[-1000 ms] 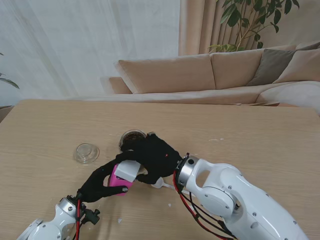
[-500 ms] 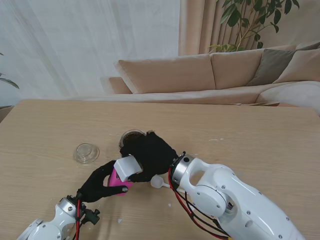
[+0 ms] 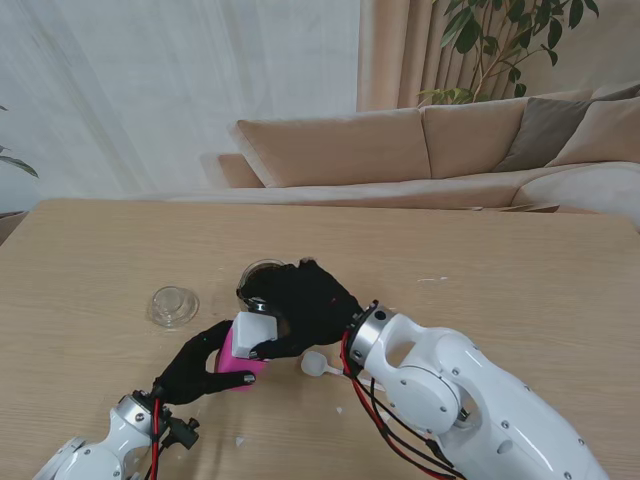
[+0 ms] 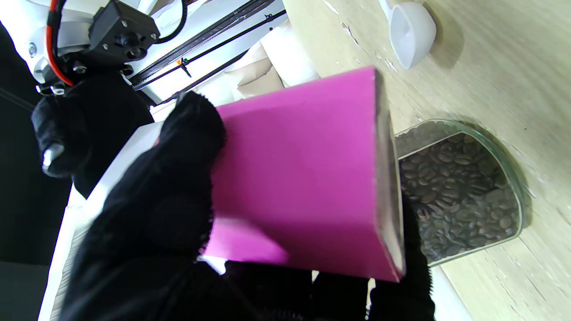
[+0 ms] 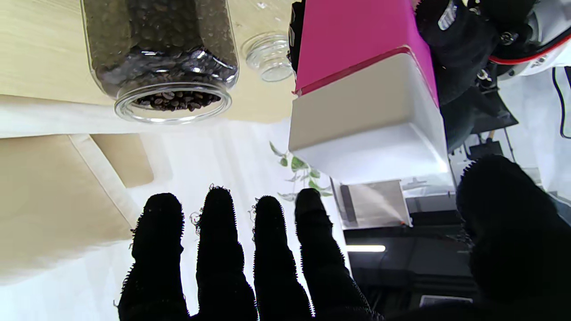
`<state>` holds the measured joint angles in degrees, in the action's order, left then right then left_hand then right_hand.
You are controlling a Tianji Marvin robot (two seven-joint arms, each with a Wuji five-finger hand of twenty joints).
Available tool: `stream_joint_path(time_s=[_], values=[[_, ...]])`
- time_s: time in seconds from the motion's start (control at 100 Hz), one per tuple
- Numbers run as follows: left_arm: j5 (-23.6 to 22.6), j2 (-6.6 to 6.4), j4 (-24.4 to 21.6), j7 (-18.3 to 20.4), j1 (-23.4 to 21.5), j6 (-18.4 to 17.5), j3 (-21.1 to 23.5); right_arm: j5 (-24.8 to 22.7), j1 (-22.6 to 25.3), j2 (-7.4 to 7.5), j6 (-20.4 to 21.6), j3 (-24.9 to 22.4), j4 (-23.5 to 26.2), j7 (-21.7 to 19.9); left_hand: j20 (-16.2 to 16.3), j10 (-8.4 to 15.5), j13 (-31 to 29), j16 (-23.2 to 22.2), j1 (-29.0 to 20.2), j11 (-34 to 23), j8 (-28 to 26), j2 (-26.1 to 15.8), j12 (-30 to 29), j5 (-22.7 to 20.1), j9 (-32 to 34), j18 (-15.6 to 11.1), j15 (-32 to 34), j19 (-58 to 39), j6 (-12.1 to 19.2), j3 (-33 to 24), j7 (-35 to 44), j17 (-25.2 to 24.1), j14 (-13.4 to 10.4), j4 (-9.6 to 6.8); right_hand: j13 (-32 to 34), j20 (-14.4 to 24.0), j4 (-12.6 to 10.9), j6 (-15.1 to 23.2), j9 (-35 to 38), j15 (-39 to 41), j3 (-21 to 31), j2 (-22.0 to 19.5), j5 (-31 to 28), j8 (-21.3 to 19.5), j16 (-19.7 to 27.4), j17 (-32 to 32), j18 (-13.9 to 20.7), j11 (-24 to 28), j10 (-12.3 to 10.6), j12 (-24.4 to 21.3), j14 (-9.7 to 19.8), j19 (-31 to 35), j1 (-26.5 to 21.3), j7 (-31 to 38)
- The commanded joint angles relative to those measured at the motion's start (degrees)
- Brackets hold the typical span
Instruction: Portion coffee beans from the glass jar into the coffee jar
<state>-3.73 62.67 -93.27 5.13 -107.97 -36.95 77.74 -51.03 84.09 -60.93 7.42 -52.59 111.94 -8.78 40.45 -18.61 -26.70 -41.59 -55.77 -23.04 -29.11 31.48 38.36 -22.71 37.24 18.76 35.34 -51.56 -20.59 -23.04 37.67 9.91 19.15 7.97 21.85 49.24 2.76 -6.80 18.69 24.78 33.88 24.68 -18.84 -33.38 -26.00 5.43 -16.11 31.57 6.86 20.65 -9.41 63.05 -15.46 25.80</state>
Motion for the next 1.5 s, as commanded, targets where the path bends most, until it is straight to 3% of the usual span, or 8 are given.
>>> stream_joint_path(time_s=[0.0, 0.11, 0.18, 0.33, 0.55, 1.01, 1.32, 1.49], values=[[0.1, 0.27, -0.5, 0.8, -0.4, 0.0, 0.1, 0.5, 1.8, 0.52, 0.6, -0.5, 1.4, -0.4, 1.0, 4.8, -0.3, -0.9, -7.1, -5.5, -2.7, -8.0, 2.3, -2.9, 3.1, 0.5, 0.6, -1.4, 7.3, -6.8, 8.7, 0.3, -0.8, -2.55, -1.3, -1.2, -0.2, 3.6, -0.1, -2.4, -1.3, -2.0, -0.7, 1.2, 1.4, -1.5, -0.9, -2.7, -1.7, -2.0, -0.1, -2.1, -4.0, -4.4], [-0.1, 0.30, -0.5, 0.8, -0.4, 0.2, 0.0, -0.9, 4.4, 0.78, 3.1, -3.3, 2.9, -0.3, 1.0, 4.9, -0.3, -0.9, -7.1, -5.5, -2.8, -7.9, 2.3, -2.9, 3.1, 0.5, 0.6, -1.4, 7.3, -6.7, 8.8, 0.3, -0.7, -2.54, -1.4, -1.9, -4.8, 10.9, -0.5, -4.9, 1.4, 0.0, 1.6, 1.3, 2.7, -2.1, -1.0, -5.1, -5.6, -3.7, 1.4, -4.0, -14.9, -7.5], [-0.2, 0.30, -0.6, 0.7, -0.4, 0.3, 0.0, -2.6, 5.3, 0.95, 4.4, -4.3, 3.6, -0.2, 1.0, 5.0, -0.3, -0.9, -7.2, -5.5, -2.7, -8.0, 2.3, -2.9, 3.1, 0.5, 0.6, -1.4, 7.3, -6.7, 8.7, 0.3, -0.8, -2.53, -1.6, -2.1, -9.9, 18.1, -1.8, -5.7, 12.9, 5.6, 5.7, -0.2, 3.2, -2.1, -0.4, -5.4, -8.3, -4.2, 2.0, -4.6, -19.9, -7.3], [-0.2, 0.27, -0.7, 0.8, -0.4, 0.4, -0.1, -6.4, 5.0, 1.18, 7.0, -4.6, 3.1, 0.9, 1.0, 4.9, -0.3, -0.8, -7.2, -5.5, -2.7, -8.0, 2.3, -2.9, 3.2, 0.4, 0.6, -1.4, 7.2, -6.7, 8.7, 0.3, -0.7, -2.55, -2.2, -2.2, -3.8, 25.2, -5.4, -4.6, 29.8, 14.2, 8.2, -5.1, 3.0, -1.3, 0.9, -2.2, -10.4, -4.0, 2.4, -4.9, -28.5, -4.8], [0.0, 0.19, -0.7, 1.1, -0.5, 0.3, -0.2, -6.4, 2.4, 1.31, 9.0, -2.7, 0.6, 0.9, 1.0, 5.0, -0.4, -0.9, -7.2, -5.4, -2.7, -7.9, 2.4, -2.8, 3.2, 0.5, 0.6, -1.4, 7.3, -6.7, 8.7, 0.3, -0.7, -2.56, -2.8, -2.3, -0.3, 27.4, -6.6, -3.6, 30.3, 16.8, 6.6, -5.4, 2.9, -1.1, 1.3, -0.9, -10.3, -4.1, 2.6, -4.5, -29.8, -4.2], [0.0, 0.20, -0.7, 1.0, -0.5, 0.1, -0.1, -5.4, -0.5, 1.12, 8.0, -0.1, -1.4, 1.0, 1.0, 4.9, -0.3, -0.9, -7.1, -5.4, -2.8, -8.0, 2.4, -2.9, 3.2, 0.5, 0.6, -1.4, 7.3, -6.6, 8.8, 0.3, -0.7, -2.55, -1.5, -0.3, 1.0, 25.3, -3.0, -1.0, 16.2, 11.8, -1.7, -10.8, 1.2, -0.1, 1.8, 0.3, -10.2, -1.8, 2.3, -1.0, -14.1, 7.9], [-0.2, 0.25, -0.6, 0.8, -0.5, 0.1, -0.2, -2.7, -1.7, 0.62, 2.8, 2.0, -1.9, 0.6, 1.0, 4.9, -0.3, -0.9, -7.0, -5.6, -2.8, -7.9, 2.4, -2.9, 3.1, 0.5, 0.7, -1.4, 7.3, -6.5, 8.8, 0.3, -0.7, -2.56, -1.5, 2.1, 0.9, 8.3, -1.9, 2.1, 7.0, 5.4, -9.3, -22.1, -1.1, 0.0, 1.8, 5.3, -5.5, 4.9, 1.9, 1.6, -2.5, 21.4], [-0.2, 0.28, -0.5, 0.7, -0.4, 0.0, -0.2, -1.6, -2.7, 0.05, -0.8, 4.0, -2.9, 2.1, 1.0, 4.9, -0.3, -0.9, -7.0, -5.6, -2.8, -7.9, 2.4, -2.9, 3.2, 0.5, 0.7, -1.5, 7.3, -6.6, 8.8, 0.3, -0.7, -2.56, 0.0, 2.6, 0.7, 3.6, 1.4, 4.9, 4.9, 4.0, -11.1, -25.9, -2.3, 1.4, 0.9, 9.1, -3.2, 7.7, 1.0, 3.8, -1.0, 34.3]])
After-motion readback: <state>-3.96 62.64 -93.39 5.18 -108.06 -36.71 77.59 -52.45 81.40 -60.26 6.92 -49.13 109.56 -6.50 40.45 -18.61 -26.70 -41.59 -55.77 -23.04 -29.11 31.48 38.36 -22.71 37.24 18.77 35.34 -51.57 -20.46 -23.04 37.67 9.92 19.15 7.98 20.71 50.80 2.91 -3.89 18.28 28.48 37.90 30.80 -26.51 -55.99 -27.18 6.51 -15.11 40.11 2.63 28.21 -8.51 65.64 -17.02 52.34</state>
